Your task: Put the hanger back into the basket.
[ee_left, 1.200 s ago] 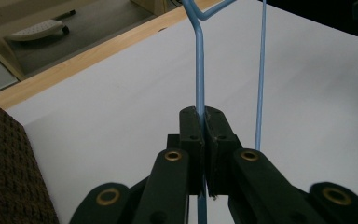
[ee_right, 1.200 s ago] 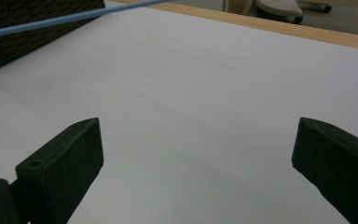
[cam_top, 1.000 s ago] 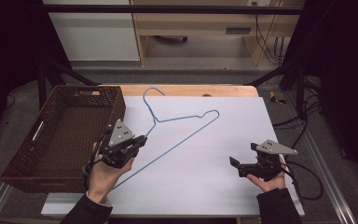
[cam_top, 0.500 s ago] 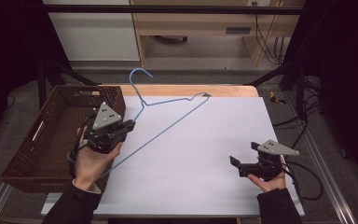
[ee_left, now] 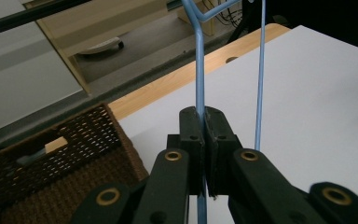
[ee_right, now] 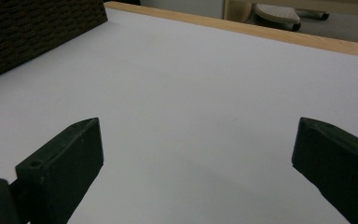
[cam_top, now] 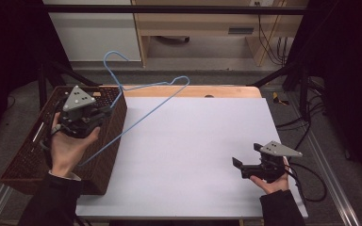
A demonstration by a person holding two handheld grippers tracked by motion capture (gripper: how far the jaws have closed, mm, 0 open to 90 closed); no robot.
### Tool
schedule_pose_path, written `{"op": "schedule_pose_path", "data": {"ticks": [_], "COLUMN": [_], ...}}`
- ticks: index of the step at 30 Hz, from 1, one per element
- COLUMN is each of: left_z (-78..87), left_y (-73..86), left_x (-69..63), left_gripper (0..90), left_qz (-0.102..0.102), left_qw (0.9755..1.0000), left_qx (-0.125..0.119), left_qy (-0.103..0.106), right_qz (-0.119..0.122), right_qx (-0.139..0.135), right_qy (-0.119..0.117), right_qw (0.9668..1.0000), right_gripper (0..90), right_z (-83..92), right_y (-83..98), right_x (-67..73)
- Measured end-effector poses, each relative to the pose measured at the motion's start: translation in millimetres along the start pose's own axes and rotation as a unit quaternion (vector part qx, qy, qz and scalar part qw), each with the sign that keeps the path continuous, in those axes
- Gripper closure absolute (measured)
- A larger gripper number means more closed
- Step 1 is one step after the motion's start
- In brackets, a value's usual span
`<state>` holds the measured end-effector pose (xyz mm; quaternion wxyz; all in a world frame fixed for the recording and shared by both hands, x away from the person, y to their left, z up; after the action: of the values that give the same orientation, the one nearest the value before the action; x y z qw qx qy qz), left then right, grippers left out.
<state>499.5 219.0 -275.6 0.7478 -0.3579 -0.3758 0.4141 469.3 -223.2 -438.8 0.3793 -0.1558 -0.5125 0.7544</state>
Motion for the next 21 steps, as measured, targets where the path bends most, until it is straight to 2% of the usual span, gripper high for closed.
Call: {"op": "schedule_pose_path", "data": {"ticks": [2, 3, 4, 7, 8, 10, 12, 13, 17, 21], "left_z": [1.3, 1.3, 4.0, 7.6, 7.6, 9.1, 8.6, 8.6, 6.2, 5.6], "left_y": [-0.5, -0.5, 0.8, 4.0, 4.0, 7.8, 10.8, 10.8, 20.9, 27.0], "left_x": [9.6, 9.6, 18.7, 33.2, 33.2, 47.1, 55.4, 55.4, 72.9, 80.7], "left_gripper": [87.2, 87.3, 87.3, 87.3, 87.2, 87.3, 87.2, 87.2, 87.3, 87.3], "left_qz": [0.000, 0.000, 0.004, 0.010, 0.010, 0.014, 0.015, 0.015, 0.012, 0.012], "left_qw": [0.9999, 0.9999, 0.9999, 0.9995, 0.9995, 0.9991, 0.9988, 0.9988, 0.9978, 0.9974], "left_qx": [-0.005, -0.005, -0.004, -0.003, -0.003, -0.003, 0.000, 0.000, 0.008, 0.013], "left_qy": [-0.009, -0.009, -0.016, -0.030, -0.030, -0.041, -0.048, -0.048, -0.065, -0.070], "right_qz": [0.000, 0.000, 0.000, 0.000, 0.001, 0.000, 0.000, 0.000, 0.002, 0.003], "right_qx": [0.000, 0.000, 0.000, 0.000, 0.000, -0.001, 0.000, 0.000, 0.001, 0.002], "right_qy": [0.001, 0.001, 0.001, 0.000, 0.000, -0.001, -0.001, -0.001, 0.000, -0.001], "right_qw": [1.0000, 1.0000, 1.0000, 1.0000, 1.0000, 1.0000, 1.0000, 1.0000, 1.0000, 1.0000], "right_gripper": [2.5, 2.5, 2.5, 2.5, 2.5, 2.5, 2.5, 2.5, 2.5, 2.5], "right_z": [0.1, 0.1, 0.2, 0.0, -0.1, -0.5, -0.6, -0.6, -0.9, -1.0], "right_y": [0.1, 0.1, -0.1, -0.1, -0.1, 0.0, 0.1, 0.1, 0.3, 0.4], "right_x": [-0.1, -0.1, -0.2, -0.1, 0.0, 0.2, 0.2, 0.2, -0.1, 0.0]}}
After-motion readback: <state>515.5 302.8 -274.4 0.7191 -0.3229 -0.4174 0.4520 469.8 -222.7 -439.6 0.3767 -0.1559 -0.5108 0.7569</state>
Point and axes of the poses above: each handheld gripper's, and its own axes: z roughly backward along the jaws, y roughly out of its underside, x roughly to its left, the point moved 6 cm from there along -z, roughly forward along the jaws, and after that the axes turned 11 degrees about -y, right-handed, at the moved point
